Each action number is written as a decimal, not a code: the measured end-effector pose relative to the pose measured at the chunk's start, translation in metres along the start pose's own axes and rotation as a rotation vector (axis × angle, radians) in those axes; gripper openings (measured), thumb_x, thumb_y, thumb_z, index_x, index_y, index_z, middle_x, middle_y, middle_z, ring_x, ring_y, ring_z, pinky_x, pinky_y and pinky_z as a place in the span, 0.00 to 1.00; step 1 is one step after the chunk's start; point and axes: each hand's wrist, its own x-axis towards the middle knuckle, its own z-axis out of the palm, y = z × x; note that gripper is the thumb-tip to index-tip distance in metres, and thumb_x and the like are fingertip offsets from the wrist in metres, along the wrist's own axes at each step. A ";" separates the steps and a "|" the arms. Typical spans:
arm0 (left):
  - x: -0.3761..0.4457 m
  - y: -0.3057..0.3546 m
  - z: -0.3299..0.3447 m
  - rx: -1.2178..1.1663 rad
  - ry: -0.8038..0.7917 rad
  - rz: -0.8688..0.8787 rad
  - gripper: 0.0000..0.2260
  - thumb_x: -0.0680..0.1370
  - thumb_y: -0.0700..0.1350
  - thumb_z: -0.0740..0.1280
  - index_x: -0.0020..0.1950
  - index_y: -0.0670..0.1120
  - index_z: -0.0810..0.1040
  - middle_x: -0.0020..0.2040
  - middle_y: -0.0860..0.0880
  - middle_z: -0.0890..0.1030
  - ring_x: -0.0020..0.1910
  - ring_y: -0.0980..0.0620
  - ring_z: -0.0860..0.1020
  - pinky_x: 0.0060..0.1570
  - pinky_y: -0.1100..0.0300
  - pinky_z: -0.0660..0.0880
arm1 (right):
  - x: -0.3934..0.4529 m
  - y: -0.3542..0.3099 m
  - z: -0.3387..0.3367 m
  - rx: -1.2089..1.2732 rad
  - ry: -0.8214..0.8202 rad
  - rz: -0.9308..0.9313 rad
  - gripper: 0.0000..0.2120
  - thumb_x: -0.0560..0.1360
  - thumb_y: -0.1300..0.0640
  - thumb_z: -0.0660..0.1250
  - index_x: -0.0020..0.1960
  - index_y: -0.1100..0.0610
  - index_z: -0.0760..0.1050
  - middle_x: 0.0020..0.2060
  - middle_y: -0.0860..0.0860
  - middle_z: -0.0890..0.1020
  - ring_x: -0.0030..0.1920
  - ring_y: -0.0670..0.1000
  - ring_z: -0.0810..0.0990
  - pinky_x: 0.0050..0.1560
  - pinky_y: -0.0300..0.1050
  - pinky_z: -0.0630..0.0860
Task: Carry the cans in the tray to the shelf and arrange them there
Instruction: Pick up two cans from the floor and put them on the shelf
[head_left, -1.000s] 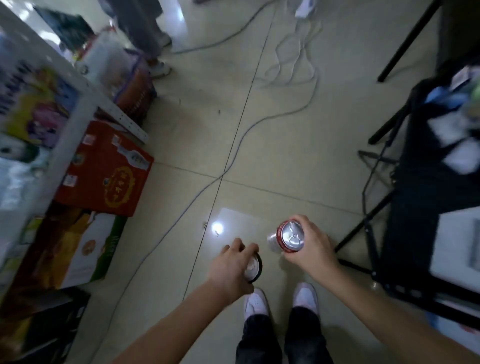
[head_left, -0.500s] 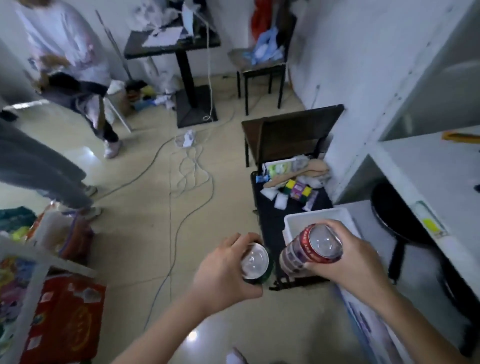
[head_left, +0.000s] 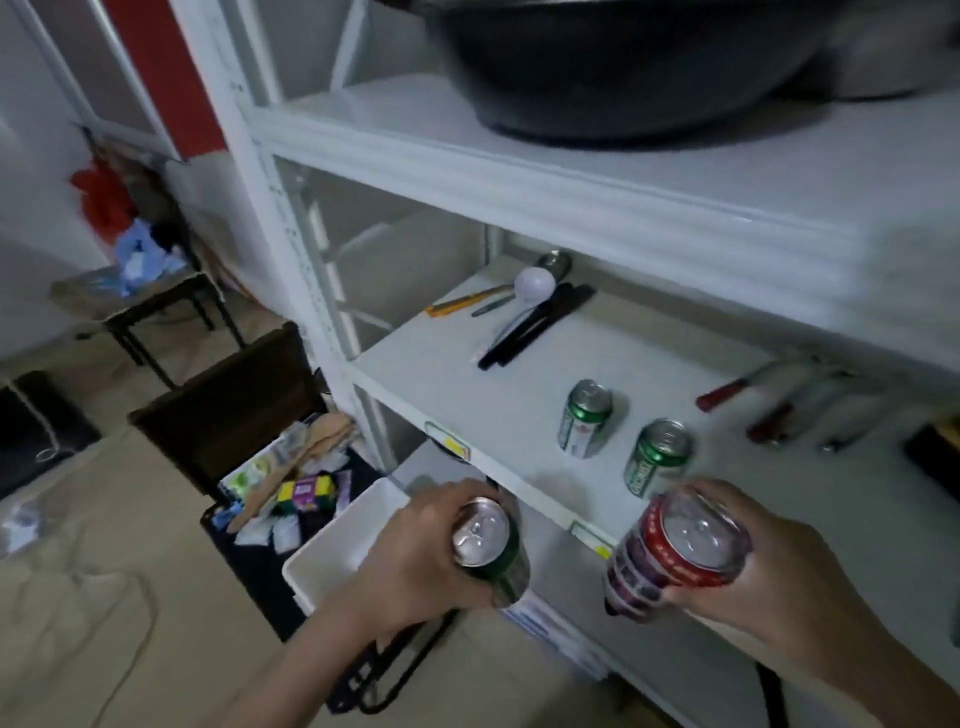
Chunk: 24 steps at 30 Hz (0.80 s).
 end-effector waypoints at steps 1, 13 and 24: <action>0.014 0.011 0.010 -0.017 -0.031 0.030 0.27 0.53 0.57 0.68 0.52 0.61 0.71 0.50 0.63 0.78 0.51 0.59 0.77 0.53 0.62 0.73 | -0.004 0.014 -0.009 0.009 0.026 0.041 0.33 0.46 0.46 0.78 0.44 0.24 0.67 0.41 0.21 0.77 0.41 0.32 0.80 0.41 0.27 0.73; 0.145 0.119 0.094 0.063 -0.356 0.444 0.27 0.57 0.50 0.72 0.56 0.57 0.72 0.52 0.56 0.81 0.52 0.54 0.78 0.53 0.55 0.76 | -0.034 0.088 -0.055 0.113 0.351 0.402 0.31 0.55 0.58 0.80 0.44 0.34 0.66 0.32 0.30 0.80 0.38 0.23 0.75 0.38 0.16 0.68; 0.219 0.172 0.139 0.547 -0.665 0.691 0.30 0.64 0.50 0.74 0.63 0.50 0.68 0.61 0.49 0.77 0.59 0.48 0.75 0.55 0.55 0.71 | -0.010 0.117 -0.060 0.085 0.454 0.548 0.29 0.59 0.58 0.76 0.53 0.42 0.67 0.38 0.32 0.72 0.37 0.32 0.70 0.34 0.25 0.70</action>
